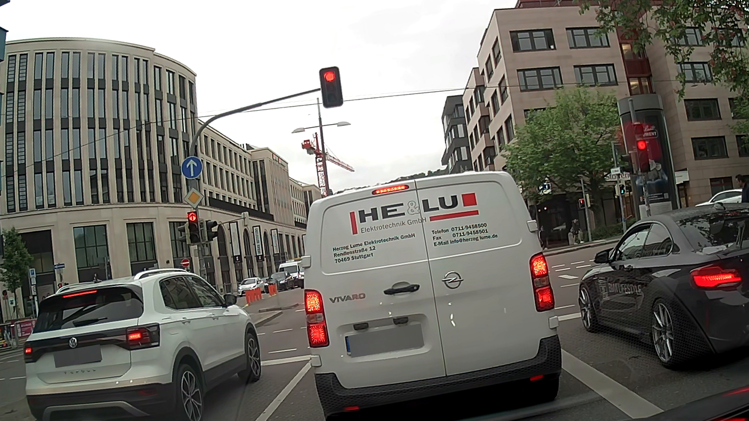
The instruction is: Follow the waypoints while adhering to traffic rules and regulations
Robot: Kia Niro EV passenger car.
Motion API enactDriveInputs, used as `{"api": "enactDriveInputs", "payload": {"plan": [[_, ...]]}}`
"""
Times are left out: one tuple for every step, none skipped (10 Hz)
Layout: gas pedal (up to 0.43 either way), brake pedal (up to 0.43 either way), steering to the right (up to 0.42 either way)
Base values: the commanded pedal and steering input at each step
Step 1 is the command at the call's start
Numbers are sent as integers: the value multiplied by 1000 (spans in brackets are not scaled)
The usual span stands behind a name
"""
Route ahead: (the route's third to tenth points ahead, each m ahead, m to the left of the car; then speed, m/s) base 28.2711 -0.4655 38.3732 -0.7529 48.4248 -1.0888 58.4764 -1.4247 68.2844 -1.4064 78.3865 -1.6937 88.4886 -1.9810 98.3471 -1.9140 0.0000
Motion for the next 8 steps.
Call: {"api": "enactDriveInputs", "payload": {"plan": [[0, 274, -16], [0, 274, -16], [0, 274, -16], [0, 274, -16], [0, 280, -16], [0, 274, -16], [0, 274, -16], [0, 280, -16]]}}
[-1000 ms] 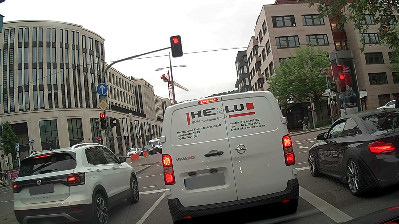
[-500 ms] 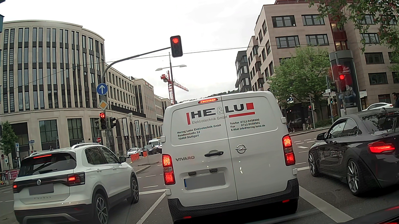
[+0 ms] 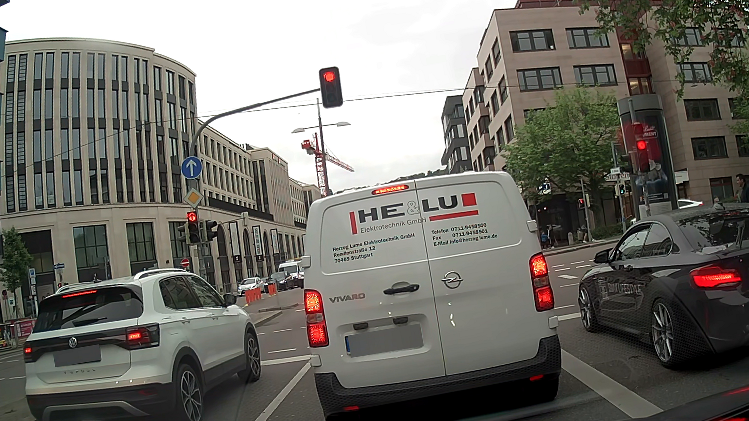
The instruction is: Follow the waypoints while adhering to traffic rules and regulations
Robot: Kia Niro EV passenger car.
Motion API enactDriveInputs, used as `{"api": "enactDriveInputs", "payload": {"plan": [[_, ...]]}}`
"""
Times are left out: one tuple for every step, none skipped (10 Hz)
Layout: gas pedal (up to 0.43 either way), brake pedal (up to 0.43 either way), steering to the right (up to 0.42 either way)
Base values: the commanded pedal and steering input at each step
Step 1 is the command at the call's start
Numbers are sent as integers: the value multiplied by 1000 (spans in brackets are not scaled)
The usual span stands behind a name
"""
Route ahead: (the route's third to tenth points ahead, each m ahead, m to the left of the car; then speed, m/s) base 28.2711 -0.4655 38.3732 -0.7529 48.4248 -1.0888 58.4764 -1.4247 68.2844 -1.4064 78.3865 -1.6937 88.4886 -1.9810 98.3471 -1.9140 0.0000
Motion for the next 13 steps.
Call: {"api": "enactDriveInputs", "payload": {"plan": [[0, 274, -16], [0, 274, -16], [0, 280, -16], [0, 274, -16], [0, 274, -16], [0, 274, -16], [0, 274, -16], [0, 274, -16], [0, 274, -16], [0, 280, -16], [0, 274, -16], [0, 280, -16], [0, 280, -16]]}}
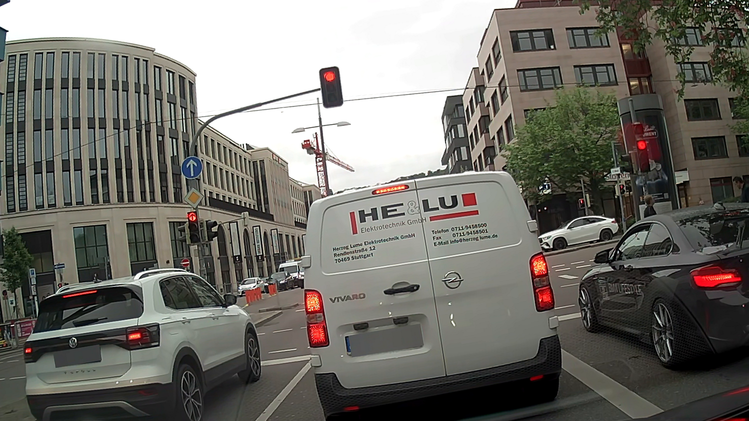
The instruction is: Follow the waypoints while adhering to traffic rules and regulations
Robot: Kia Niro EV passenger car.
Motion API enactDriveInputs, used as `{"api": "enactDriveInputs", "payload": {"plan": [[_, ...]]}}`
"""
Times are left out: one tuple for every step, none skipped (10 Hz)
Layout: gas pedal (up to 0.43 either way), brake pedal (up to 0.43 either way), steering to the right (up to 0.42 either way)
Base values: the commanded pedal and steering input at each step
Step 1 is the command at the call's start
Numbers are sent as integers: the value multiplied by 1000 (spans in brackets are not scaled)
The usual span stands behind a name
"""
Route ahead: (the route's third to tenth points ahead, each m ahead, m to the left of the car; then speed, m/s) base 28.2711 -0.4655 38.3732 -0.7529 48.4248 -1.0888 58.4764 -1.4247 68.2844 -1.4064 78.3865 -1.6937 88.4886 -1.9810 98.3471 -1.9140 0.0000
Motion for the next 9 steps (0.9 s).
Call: {"api": "enactDriveInputs", "payload": {"plan": [[0, 274, -16], [0, 274, -16], [0, 274, -16], [0, 274, -16], [0, 274, -16], [0, 274, -16], [0, 274, -16], [0, 274, -16], [0, 274, -16]]}}
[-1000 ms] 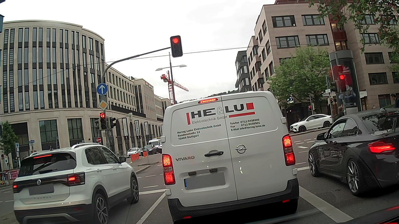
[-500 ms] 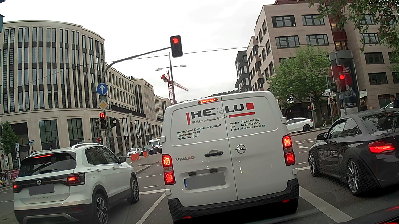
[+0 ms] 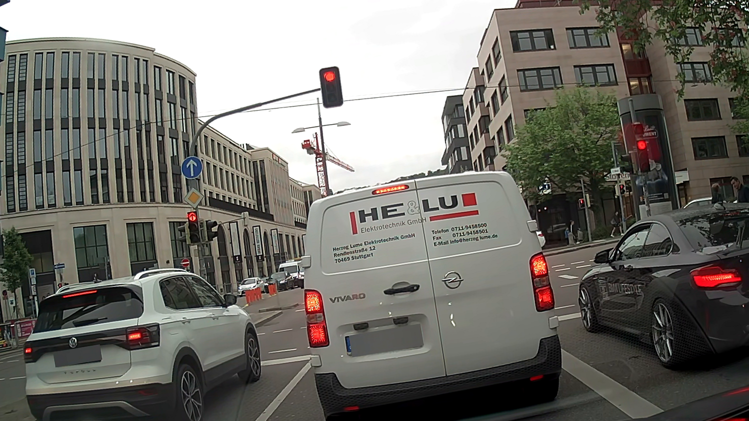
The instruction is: Follow the waypoints while adhering to traffic rules and regulations
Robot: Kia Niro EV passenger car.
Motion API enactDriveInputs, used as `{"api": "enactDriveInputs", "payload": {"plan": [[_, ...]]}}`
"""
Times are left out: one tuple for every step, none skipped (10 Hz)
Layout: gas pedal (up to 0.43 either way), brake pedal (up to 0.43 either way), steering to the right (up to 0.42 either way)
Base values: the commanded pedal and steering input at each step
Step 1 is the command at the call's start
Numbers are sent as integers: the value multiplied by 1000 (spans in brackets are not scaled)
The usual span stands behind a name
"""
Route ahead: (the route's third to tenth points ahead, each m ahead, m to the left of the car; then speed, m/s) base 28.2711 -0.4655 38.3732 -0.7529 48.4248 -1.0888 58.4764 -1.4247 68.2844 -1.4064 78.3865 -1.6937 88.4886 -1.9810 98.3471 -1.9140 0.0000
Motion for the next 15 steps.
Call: {"api": "enactDriveInputs", "payload": {"plan": [[0, 274, -16], [0, 274, -17], [0, 274, -16], [0, 280, -16], [0, 274, -16], [0, 274, -16], [0, 280, -16], [0, 274, -17], [0, 274, -16], [0, 274, -17], [0, 280, -16], [0, 274, -16], [0, 274, -16], [0, 274, -16], [0, 274, -16]]}}
